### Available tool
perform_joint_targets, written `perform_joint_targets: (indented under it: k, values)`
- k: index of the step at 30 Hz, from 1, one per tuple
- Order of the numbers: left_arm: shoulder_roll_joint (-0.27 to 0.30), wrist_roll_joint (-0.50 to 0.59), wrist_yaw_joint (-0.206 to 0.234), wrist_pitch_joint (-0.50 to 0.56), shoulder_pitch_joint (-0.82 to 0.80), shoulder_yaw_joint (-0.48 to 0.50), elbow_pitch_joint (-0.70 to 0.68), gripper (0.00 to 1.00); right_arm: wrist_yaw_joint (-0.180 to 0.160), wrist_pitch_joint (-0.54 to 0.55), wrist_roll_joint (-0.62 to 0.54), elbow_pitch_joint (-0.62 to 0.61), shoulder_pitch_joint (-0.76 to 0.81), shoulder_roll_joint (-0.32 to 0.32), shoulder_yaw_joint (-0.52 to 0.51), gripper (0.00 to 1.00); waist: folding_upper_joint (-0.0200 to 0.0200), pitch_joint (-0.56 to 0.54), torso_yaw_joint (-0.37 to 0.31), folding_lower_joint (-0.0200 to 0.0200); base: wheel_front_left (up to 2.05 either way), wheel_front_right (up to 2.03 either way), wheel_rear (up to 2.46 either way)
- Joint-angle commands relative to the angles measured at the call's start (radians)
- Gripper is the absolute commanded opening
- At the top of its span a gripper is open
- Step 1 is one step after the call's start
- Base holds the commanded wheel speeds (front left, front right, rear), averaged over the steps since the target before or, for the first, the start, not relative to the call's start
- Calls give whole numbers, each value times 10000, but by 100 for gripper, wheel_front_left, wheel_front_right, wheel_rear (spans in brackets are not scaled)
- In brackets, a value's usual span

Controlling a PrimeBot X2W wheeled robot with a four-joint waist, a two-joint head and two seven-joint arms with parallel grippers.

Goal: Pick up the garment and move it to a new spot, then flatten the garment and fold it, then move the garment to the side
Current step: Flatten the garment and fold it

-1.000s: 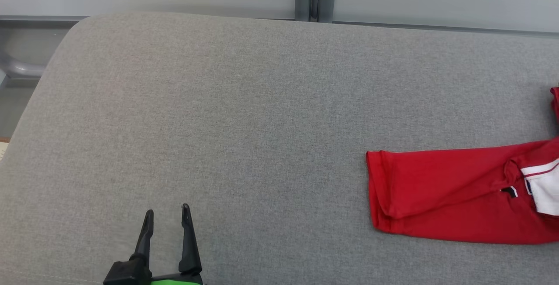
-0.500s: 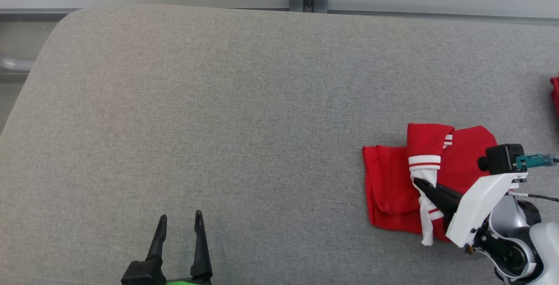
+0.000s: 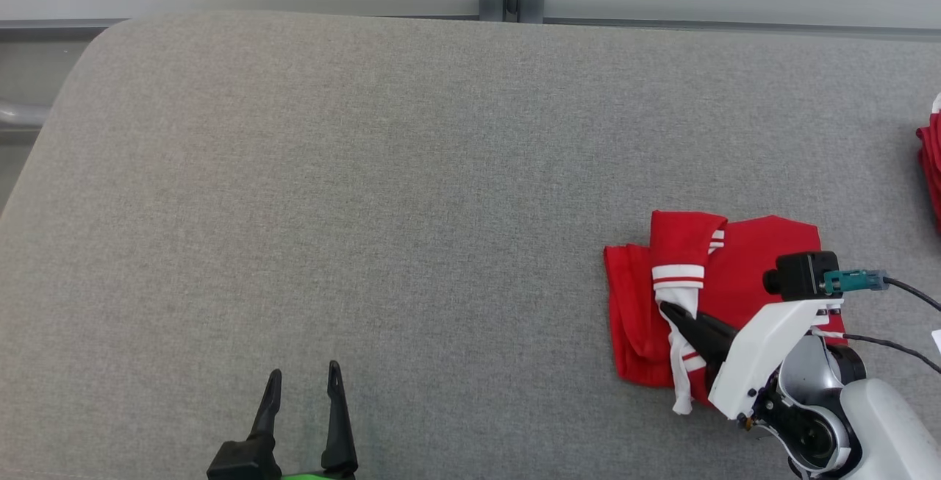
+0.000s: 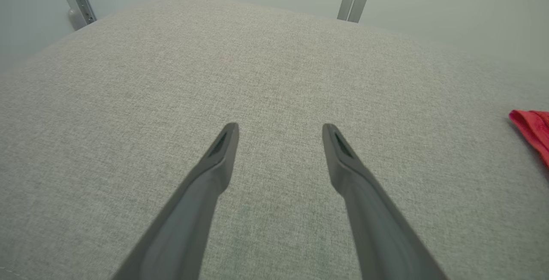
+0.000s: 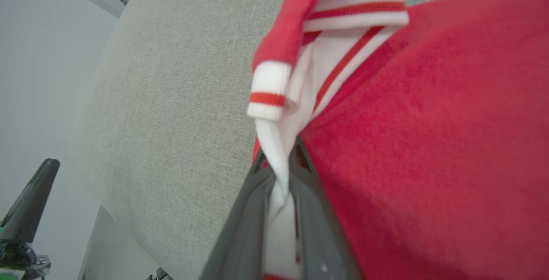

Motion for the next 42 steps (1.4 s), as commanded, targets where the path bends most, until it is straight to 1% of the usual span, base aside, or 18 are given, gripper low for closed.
perform_joint_targets:
  k: [1,2,3,4,7,11,16,18,19,22,23,27,29,31,33,35,37,42]
  values:
    - [14,8,-38,-45,-192,5,15,100,3,-151,-94,76,-111,103,-111,26,0,31,-21,0,0,0,0]
    - [14,8,-48,-45,-213,-3,14,100,3,-210,-183,126,-154,165,-138,49,0,41,-26,0,0,0,0]
    - [14,7,-43,-45,-222,-1,16,100,3,-220,-231,136,-189,231,-74,65,0,48,-34,0,0,0,0]
    - [14,5,-48,-45,-241,12,23,100,3,-242,-263,126,-244,338,7,100,0,65,-51,0,0,0,0]
    - [14,56,-25,-45,-299,60,-9,100,3,-264,-173,-10,-462,693,276,100,0,129,-125,0,0,0,0]
    - [14,113,-14,-39,-285,183,-72,100,3,-121,132,-279,-845,1246,1017,100,0,197,-287,0,0,0,0]
    - [14,213,-119,-37,-398,288,-160,100,3,-452,93,-430,-1145,1503,1717,100,0,198,-382,0,0,0,0]
    - [14,196,-111,-37,-391,420,-325,100,3,-766,-53,-570,-1147,1421,1846,100,0,143,-422,0,0,0,0]
    - [14,214,-129,-36,-371,509,-423,100,3,-1043,-268,-672,-1135,1242,1888,100,0,97,-447,0,0,0,0]
    - [14,321,-232,-36,-261,763,-677,100,3,-2272,-1407,-818,-940,638,1800,100,0,-147,-523,0,0,0,0]
    - [14,342,-291,-36,-159,864,-753,100,3,-2863,-1886,-795,-763,462,1696,100,0,-280,-560,0,0,0,0]
    - [16,583,-532,-36,250,1181,-912,100,3,-4980,-3117,-510,8,-59,1018,100,0,-889,-744,0,0,0,0]
    - [14,730,-700,-36,465,1327,-921,100,0,-5883,-3765,-250,459,-411,724,100,0,-1209,-835,0,0,0,0]
    - [16,868,-876,-36,689,1499,-844,100,2,-6714,-4316,120,945,-610,332,100,0,-1545,-905,0,0,0,0]
    - [16,990,-1093,-36,874,1638,-839,100,0,-7195,-4569,482,1334,-650,-269,100,0,-1765,-970,0,0,0,0]
    - [14,1111,-1258,-36,982,1786,-818,100,0,-7409,-4891,731,1593,-701,-729,100,0,-1864,-1055,0,0,0,0]
    - [16,1184,-1375,-36,1045,1928,-783,100,2,-7486,-5068,979,1863,-548,-1200,100,0,-1933,-1124,0,0,0,0]
    - [16,1330,-1741,-36,1107,2069,-615,100,0,-7492,-5457,879,2360,-105,-2115,100,0,-2109,-1195,0,0,0,0]
